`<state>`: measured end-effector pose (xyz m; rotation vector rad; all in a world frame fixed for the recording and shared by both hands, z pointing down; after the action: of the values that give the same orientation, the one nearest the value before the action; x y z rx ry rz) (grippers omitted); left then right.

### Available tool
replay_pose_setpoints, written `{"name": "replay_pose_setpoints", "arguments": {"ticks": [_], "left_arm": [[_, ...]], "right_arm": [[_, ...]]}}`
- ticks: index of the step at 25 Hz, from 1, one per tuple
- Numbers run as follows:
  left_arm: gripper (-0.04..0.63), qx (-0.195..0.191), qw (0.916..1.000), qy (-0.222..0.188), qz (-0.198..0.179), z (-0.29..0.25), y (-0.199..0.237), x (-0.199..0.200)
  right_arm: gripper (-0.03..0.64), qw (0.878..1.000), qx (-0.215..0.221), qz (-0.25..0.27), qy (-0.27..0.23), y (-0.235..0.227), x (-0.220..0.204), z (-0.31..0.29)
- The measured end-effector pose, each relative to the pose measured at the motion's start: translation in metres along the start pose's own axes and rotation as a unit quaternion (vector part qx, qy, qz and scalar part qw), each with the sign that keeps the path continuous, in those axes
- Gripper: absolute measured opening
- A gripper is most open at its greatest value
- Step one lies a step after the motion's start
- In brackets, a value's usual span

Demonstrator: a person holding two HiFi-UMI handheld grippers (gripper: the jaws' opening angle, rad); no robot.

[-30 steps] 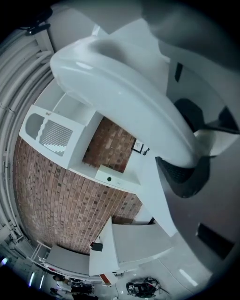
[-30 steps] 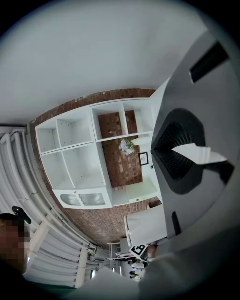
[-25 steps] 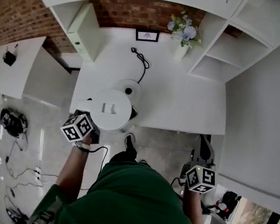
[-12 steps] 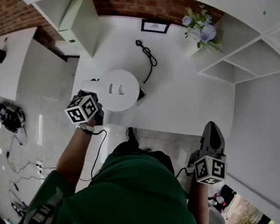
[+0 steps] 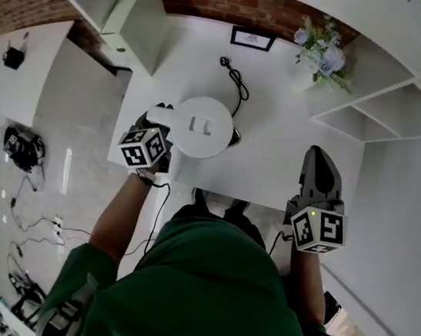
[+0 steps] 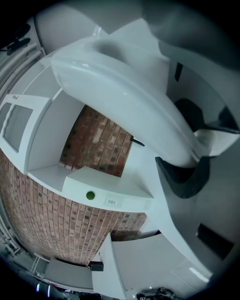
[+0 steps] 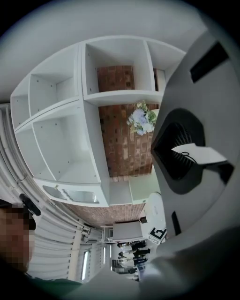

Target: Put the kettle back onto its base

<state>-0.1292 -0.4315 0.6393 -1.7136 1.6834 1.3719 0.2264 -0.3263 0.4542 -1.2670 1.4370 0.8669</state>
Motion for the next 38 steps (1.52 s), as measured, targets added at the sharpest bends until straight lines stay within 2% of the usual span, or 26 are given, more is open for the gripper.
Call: {"name": "replay_pose_setpoints", "arguments": {"ticks": [5,12,20,33,34,36,38], "left_arm": [[0.103,0.007,0.9999,-0.004,0.015,-0.005,-0.008,-0.012],[0.103,0.009,0.9997,-0.017,0.019,-0.019,-0.017,-0.025],[0.103,0.006,0.9981,-0.02,0.059,-0.019,-0.003,-0.031],[0.1,0.03,0.9989,-0.004,0.036,-0.018,0.011,-0.049],[0.109,0.037,0.9988,0.003,0.033,-0.018,0.014,-0.053],[0.2,0.051,0.9983,0.013,0.026,-0.012,0.019,-0.057],[0.229,0.064,0.9977,0.022,0.002,-0.002,0.019,-0.059]], "right_arm": [[0.021,0.999,0.042,0.004,0.014,-0.002,-0.004,-0.013],[0.021,0.998,0.06,0.007,0.028,-0.019,-0.011,-0.016],[0.021,0.997,0.073,0.011,0.036,-0.018,-0.013,-0.011],[0.021,0.997,0.074,0.015,0.023,-0.014,-0.006,-0.016],[0.021,0.997,0.074,0.015,0.022,-0.013,-0.005,-0.016],[0.021,0.997,0.075,0.016,0.02,-0.008,-0.003,-0.015],[0.021,0.997,0.078,0.017,0.018,-0.004,-0.001,-0.015]]}}
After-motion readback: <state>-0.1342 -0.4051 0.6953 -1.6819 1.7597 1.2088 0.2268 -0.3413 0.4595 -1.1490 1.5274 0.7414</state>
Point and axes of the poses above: the fingertips, and each gripper's own axes: z backward along the fingers, y to its left, x out of its top, the point moved 3 cm from there along z, backward along the fingers, and after that the axes turned 1 degree about -z, right-handed, at the moved point
